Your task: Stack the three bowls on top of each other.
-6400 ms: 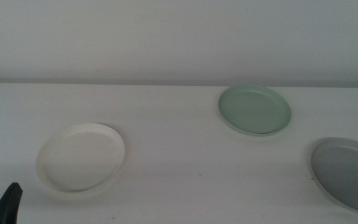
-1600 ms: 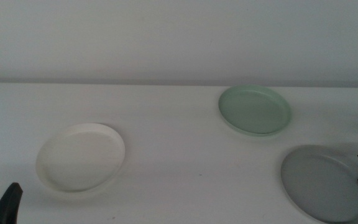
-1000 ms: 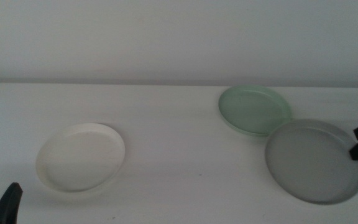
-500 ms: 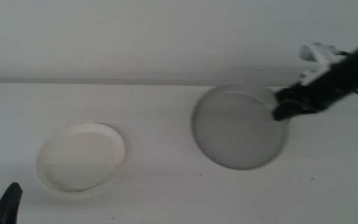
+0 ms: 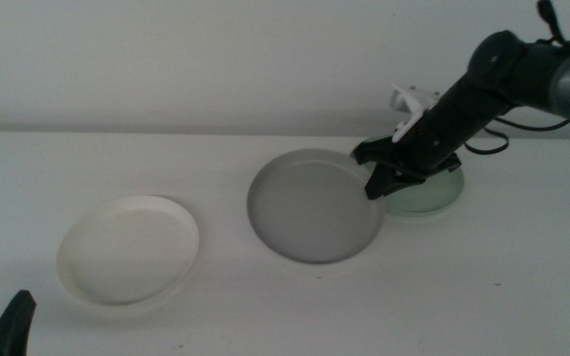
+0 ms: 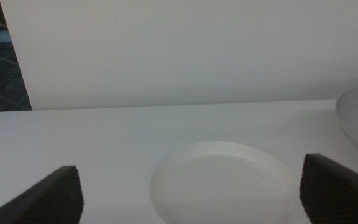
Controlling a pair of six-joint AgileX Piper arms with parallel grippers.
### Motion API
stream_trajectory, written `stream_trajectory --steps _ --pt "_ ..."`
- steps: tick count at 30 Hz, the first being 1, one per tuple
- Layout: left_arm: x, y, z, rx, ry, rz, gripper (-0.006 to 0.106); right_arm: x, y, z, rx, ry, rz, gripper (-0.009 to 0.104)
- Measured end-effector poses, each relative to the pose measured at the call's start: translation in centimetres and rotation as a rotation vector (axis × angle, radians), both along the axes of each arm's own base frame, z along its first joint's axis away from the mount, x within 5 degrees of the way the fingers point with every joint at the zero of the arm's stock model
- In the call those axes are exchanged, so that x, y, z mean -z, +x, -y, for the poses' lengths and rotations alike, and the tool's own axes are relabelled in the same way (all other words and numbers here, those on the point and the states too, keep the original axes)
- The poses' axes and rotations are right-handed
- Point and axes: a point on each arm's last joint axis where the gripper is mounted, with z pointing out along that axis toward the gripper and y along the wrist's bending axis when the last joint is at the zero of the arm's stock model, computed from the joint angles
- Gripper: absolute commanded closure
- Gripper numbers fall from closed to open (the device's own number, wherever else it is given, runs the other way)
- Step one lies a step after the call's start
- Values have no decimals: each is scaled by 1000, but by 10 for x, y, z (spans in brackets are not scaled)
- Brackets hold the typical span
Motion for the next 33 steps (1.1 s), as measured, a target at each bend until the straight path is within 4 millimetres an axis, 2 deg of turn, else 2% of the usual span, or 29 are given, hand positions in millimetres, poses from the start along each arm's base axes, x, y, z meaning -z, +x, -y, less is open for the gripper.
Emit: stream_trajectory --steps 5,14,21,27,30,33 --pt "0 0 0 0 0 0 7 12 -2 -10 1 -56 -26 97" --pt "0 0 0 0 0 0 7 22 2 -8 45 -77 -23 97" --pt "0 0 0 0 0 0 7 41 5 -9 77 -81 -56 97" --pt "0 0 0 0 0 0 7 42 8 -10 102 -72 -39 97" --pt "0 0 0 0 0 0 7 42 8 -10 107 -71 -41 88" --pt "0 0 0 0 0 0 7 41 8 -11 103 -52 -42 74"
